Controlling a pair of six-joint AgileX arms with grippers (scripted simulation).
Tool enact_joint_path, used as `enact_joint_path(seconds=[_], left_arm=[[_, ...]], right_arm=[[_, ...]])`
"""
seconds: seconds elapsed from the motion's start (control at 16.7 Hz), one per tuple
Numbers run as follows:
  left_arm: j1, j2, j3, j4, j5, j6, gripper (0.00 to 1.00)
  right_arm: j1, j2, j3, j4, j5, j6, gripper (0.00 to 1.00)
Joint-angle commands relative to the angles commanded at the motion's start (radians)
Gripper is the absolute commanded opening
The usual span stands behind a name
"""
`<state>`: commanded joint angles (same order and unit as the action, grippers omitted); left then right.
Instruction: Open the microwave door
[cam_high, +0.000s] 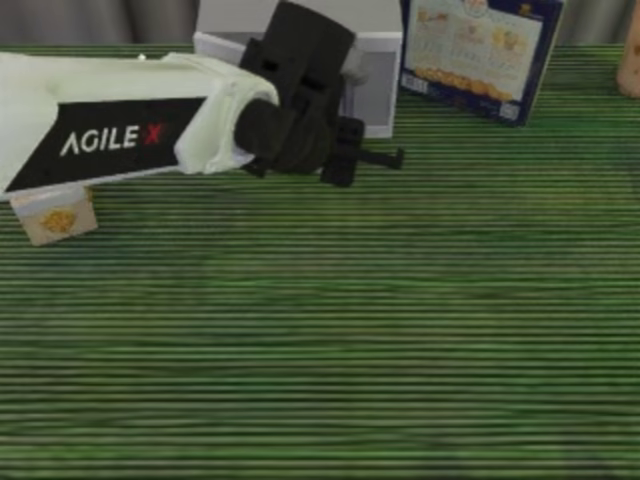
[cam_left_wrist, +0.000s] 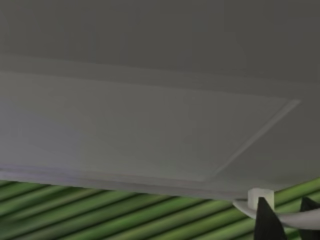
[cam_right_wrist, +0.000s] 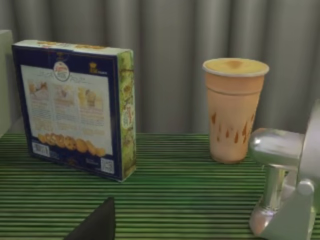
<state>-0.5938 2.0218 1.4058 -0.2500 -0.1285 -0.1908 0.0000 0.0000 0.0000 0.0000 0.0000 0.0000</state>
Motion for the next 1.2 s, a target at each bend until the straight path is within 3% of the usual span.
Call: enact_joint_path(seconds=[0.6, 1.2], left_arm=[[0.013, -0.028, -0.041, 0.019, 0.038, 0.044, 0.00], [0.014, -0.029, -0.044, 0.020, 0.040, 0.047, 0.00]], right_arm=[[0.000, 0.000, 0.000, 0.000, 0.000, 0.000, 1.00], [0.000, 0.000, 0.000, 0.000, 0.000, 0.000, 1.00]])
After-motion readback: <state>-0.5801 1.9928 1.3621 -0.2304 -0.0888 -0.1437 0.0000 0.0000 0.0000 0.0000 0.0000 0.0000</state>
